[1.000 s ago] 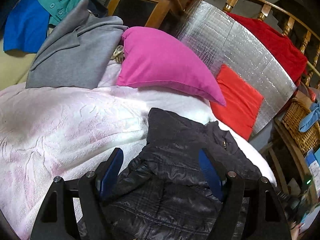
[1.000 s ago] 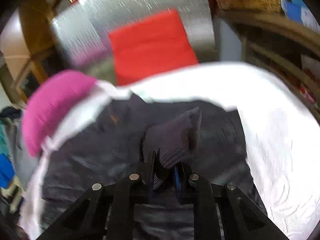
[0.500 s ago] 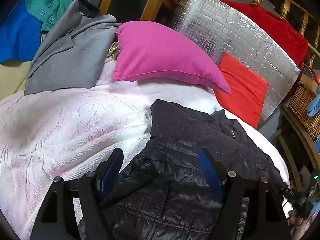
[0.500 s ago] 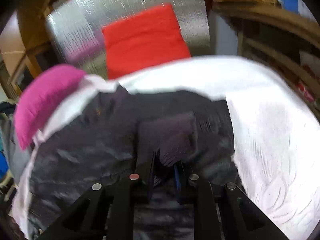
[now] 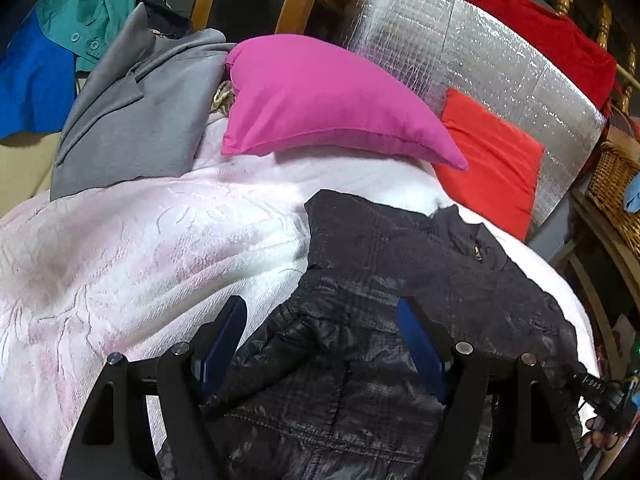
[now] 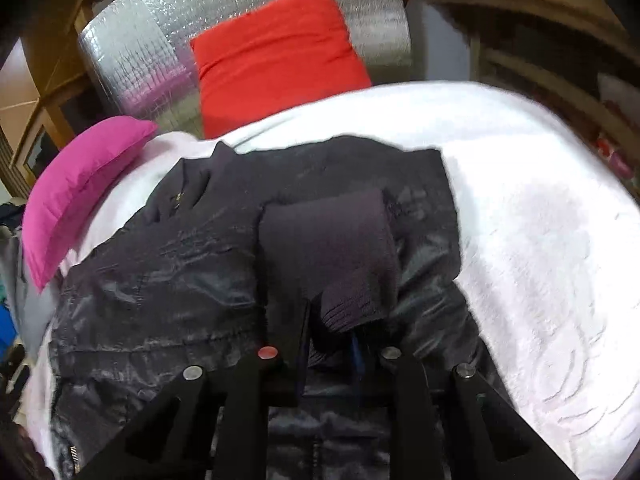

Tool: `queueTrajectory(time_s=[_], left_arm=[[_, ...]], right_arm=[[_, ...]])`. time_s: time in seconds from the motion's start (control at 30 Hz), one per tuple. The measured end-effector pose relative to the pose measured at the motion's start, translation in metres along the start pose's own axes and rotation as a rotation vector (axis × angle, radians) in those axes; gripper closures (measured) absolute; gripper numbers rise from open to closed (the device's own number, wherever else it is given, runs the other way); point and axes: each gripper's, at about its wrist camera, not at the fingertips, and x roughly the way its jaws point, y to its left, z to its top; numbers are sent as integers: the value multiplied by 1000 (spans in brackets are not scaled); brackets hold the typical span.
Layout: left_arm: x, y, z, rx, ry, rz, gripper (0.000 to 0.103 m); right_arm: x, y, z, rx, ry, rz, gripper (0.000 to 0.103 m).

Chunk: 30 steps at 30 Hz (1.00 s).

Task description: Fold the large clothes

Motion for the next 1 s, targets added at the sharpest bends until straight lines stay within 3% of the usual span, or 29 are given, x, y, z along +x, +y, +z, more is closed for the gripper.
queueTrajectory(time_s=[0.1, 0.17, 0.2, 0.23, 0.33, 0.47, 0.6, 0.67, 0.8, 0.87, 1.0], left_arm=[[4, -3, -3, 20, 14, 13, 25], [6, -5, -4, 35, 16, 19, 25], [6, -6, -5, 43, 16, 25, 25], [6, -6, -6, 48, 14, 29, 25], [3, -6, -6, 60, 8, 41, 25], [-12, -14, 0, 74, -32, 55, 25], [-6, -42, 11, 181, -54, 62, 25], [13, -55, 16, 230, -23, 83, 25], [60, -61, 15, 270, 82, 110, 25], [88, -57, 5, 299, 175, 128, 25], [97, -48, -10, 319, 152, 106, 19]], right_arm=[[-1, -4, 3, 18, 39, 36, 75], [-8, -9, 3, 42, 40, 67, 59], [-15, -12, 2, 53, 38, 87, 39], [-22, -14, 0, 59, 32, 96, 30], [-47, -18, -1, 65, 11, 100, 30], [-67, -8, 9, 50, -40, 183, 30], [-53, 10, 22, 40, -44, 275, 29], [-35, 17, 26, 50, -31, 308, 29], [4, 17, 22, 46, 28, 259, 29], [22, 14, 14, 31, 60, 238, 29], [23, 27, 9, -70, 56, 188, 29]])
